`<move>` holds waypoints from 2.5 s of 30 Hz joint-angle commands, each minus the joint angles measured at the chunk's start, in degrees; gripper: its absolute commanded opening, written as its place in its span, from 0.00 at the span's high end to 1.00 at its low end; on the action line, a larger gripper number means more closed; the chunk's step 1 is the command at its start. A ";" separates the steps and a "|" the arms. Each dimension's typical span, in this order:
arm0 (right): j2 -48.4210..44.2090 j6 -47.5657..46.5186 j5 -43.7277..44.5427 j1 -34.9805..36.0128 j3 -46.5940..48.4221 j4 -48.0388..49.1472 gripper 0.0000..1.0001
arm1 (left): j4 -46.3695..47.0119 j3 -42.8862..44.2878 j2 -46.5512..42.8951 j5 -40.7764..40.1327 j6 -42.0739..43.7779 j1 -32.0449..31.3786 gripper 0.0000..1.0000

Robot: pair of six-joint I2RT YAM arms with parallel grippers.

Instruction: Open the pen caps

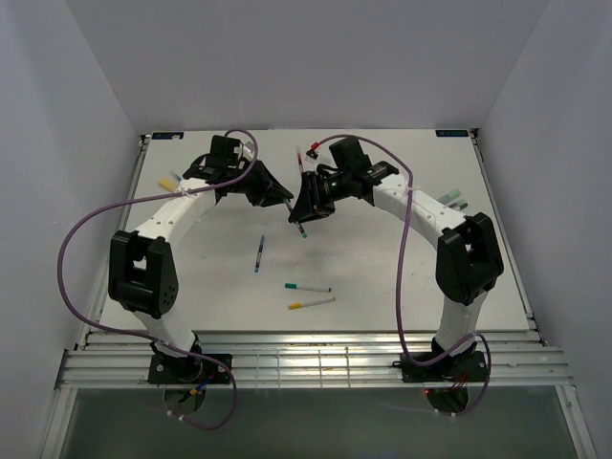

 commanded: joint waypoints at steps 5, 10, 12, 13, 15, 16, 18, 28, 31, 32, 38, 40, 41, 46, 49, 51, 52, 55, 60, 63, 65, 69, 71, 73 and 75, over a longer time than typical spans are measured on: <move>0.92 1.17 -3.89 0.44 -0.11 3.26 0.92 | -0.13 -0.07 -4.76 -0.70 1.46 -0.03 1.00; -1.27 -2.34 3.56 2.28 -0.55 -3.76 0.92 | -2.58 1.24 -3.01 -6.05 0.67 0.06 1.00; -4.87 -5.93 10.92 4.29 -3.69 -8.92 0.92 | -5.64 4.75 -1.26 -8.77 0.67 0.23 1.00; -6.36 -7.26 20.19 7.26 -4.93 -10.44 0.92 | -6.10 6.07 0.75 -10.18 0.67 0.49 1.00; -11.88 -9.46 32.86 12.36 -9.57 -13.86 0.92 | -6.89 10.02 3.83 -9.76 0.93 1.37 1.00; -11.91 -9.82 35.63 13.69 -11.60 -14.14 0.92 | -6.72 11.08 3.85 -8.97 0.93 1.72 1.00; -15.50 -10.17 44.14 18.34 -13.90 -16.06 0.92 | -5.06 13.53 5.43 -8.43 1.90 2.25 1.00; -20.09 -7.98 25.92 10.03 -15.85 -10.72 0.92 | -8.98 18.88 10.69 -4.29 14.98 2.52 1.00; -19.47 -4.82 17.05 4.41 -15.05 -8.61 0.92 | -13.57 21.19 13.42 -7.28 21.31 1.99 1.00; -19.03 -3.94 14.94 3.09 -15.14 -8.00 0.92 | -14.62 22.07 13.95 -8.25 22.63 1.90 1.00; -17.71 0.03 7.54 -1.67 -16.63 -4.21 0.92 | -16.30 24.45 17.73 -18.35 34.41 -0.91 1.00; -17.71 -0.67 7.45 -2.11 -17.33 -4.30 0.92 | -16.39 24.19 18.44 -23.86 36.69 -2.14 1.00; -18.15 -0.77 7.36 -2.29 -17.95 -4.39 0.92 | -16.30 23.92 18.87 -25.73 38.01 -2.32 1.00; -21.31 -2.17 7.27 -3.60 -23.39 -4.39 0.92 | -14.19 21.90 19.23 -32.07 40.22 -2.32 1.00; -23.16 -2.79 7.36 -4.13 -26.38 -4.30 0.92 | -13.22 22.60 20.63 -30.32 41.10 -2.67 1.00; -23.60 -2.79 7.19 -4.22 -27.09 -4.30 0.92 | -13.13 22.78 21.68 -30.75 40.84 -3.02 1.00; -23.95 -2.88 7.27 -4.31 -27.18 -4.47 0.92 | -13.13 22.78 21.86 -30.93 40.40 -3.11 1.00; -24.57 -2.96 7.36 -4.66 -27.36 -4.56 0.92 | -12.78 21.99 22.30 -32.16 39.17 -4.25 1.00; -25.53 -2.88 6.83 -5.19 -29.02 -4.21 0.92 | -11.64 20.49 22.22 -35.24 38.11 -6.79 1.00; -26.23 -2.96 7.18 -5.19 -29.81 -4.21 0.92 | -11.46 20.23 22.66 -35.50 38.02 -7.76 1.00; -27.03 -3.05 7.45 -5.28 -30.34 -4.30 0.92 | -12.16 20.14 23.62 -38.05 37.15 -8.03 1.00; -28.43 -2.79 7.80 -5.45 -31.75 -4.12 0.92 | -13.22 19.00 24.33 -38.75 35.31 -8.03 1.00; -29.14 -2.70 7.89 -5.54 -32.45 -4.12 0.92 | -13.13 17.51 24.15 -39.02 34.78 -8.03 1.00; -29.75 -2.70 8.06 -5.63 -32.98 -4.12 0.92 | -13.22 16.72 23.98 -39.37 34.42 -8.03 1.00; -29.84 -2.70 8.06 -5.89 -33.42 -4.12 0.92 | -13.22 16.54 24.06 -40.07 34.51 -8.03 1.00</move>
